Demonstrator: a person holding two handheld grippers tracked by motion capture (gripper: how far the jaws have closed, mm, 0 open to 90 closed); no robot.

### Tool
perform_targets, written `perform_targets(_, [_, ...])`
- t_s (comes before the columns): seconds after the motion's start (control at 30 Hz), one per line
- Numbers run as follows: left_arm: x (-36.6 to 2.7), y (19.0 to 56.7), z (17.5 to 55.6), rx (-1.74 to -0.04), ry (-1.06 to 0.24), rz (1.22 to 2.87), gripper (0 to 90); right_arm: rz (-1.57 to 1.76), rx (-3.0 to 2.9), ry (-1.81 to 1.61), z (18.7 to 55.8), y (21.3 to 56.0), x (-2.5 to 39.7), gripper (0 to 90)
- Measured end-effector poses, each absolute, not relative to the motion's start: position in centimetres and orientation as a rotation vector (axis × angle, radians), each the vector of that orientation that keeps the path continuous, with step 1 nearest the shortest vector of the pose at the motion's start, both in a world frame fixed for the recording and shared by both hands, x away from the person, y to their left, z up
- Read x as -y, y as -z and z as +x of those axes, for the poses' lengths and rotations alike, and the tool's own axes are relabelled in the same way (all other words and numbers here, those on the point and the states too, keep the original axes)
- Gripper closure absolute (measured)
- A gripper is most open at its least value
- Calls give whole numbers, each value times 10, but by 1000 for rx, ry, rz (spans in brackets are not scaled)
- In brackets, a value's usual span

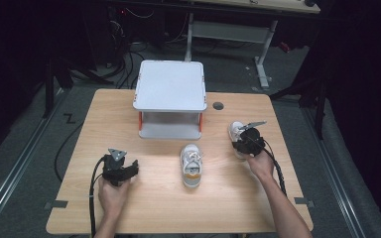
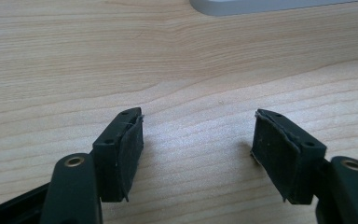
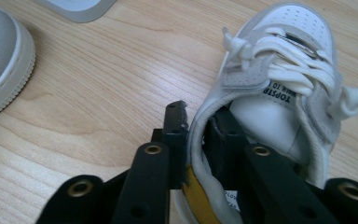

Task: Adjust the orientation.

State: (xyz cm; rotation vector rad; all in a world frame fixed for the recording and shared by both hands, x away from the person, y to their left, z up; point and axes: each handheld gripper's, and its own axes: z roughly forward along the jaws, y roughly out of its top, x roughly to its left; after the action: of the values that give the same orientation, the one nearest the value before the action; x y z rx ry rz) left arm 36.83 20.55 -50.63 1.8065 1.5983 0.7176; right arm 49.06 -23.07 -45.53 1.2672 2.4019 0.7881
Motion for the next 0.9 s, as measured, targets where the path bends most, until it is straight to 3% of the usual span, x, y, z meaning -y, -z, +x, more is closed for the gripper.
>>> perform_targets(0.43, [-205, 506, 368, -1597, -716, 1804, 334, 1223, -2335, -867, 474, 441, 243, 836])
perform_targets(0.9, [-206, 506, 368, -1597, -713, 1807, 331, 1093, -2418, -883, 409, 426, 227, 828])
